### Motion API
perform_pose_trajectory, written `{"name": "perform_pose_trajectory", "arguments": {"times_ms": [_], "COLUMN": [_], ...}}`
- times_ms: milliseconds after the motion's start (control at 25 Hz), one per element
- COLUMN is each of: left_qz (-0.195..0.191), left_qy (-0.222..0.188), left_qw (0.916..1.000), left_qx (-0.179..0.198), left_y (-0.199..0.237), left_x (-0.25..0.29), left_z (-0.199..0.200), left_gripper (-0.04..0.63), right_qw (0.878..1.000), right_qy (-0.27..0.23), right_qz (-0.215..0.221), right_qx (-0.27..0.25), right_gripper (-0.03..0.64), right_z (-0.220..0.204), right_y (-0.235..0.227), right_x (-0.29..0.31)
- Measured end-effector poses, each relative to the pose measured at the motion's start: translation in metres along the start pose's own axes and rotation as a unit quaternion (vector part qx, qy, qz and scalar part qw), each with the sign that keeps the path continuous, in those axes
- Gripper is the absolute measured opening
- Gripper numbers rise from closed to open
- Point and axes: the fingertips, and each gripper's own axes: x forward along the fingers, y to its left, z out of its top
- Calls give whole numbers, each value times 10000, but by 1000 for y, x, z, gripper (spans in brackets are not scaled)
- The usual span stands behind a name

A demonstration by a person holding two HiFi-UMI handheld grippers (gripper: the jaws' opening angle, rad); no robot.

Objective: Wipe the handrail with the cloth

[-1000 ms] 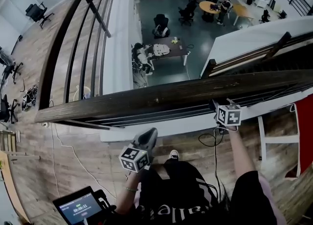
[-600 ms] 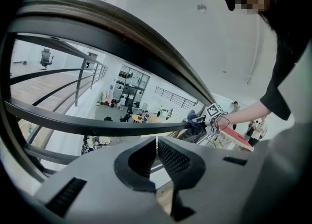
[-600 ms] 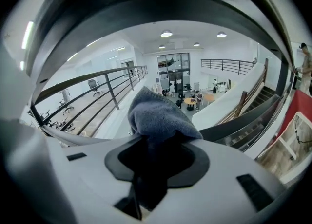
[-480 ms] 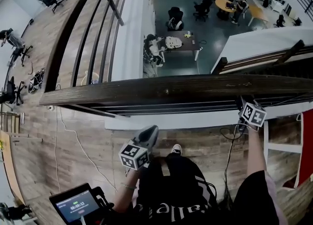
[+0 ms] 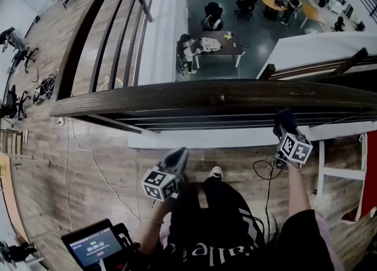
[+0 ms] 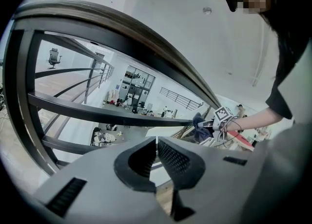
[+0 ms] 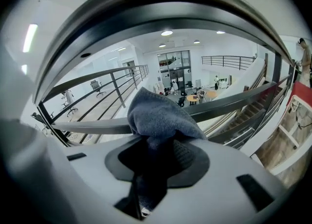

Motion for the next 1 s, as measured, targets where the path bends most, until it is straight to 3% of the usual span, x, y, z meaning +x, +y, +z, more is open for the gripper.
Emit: {"name": "perform_pose_trajectory", "arguments": {"times_ms": [280, 520, 760, 1000], "left_qz": [-22, 104, 245, 299], "left_qy": [-4, 31, 14, 109], "left_qw": [10000, 9999, 9997, 9992], "left_qx": [11, -61, 8, -228], "left_y": [65, 133, 189, 238], "left_x": [-57, -95, -125, -144], "left_z": [-15, -17, -42, -49], "left_gripper": [2, 2, 2, 2], "right_qw": [9972, 9906, 9806, 9678], "right_qy": [492, 784, 963, 1214], "right_qz": [534, 980, 1439, 1804], "right_qx": [-152, -535, -914, -1269], "right_gripper": [109, 109, 109, 109], "right_z": [-64, -89, -121, -147], "right_y": [153, 283, 392, 501], "right_x": [2, 41, 71, 114]}}
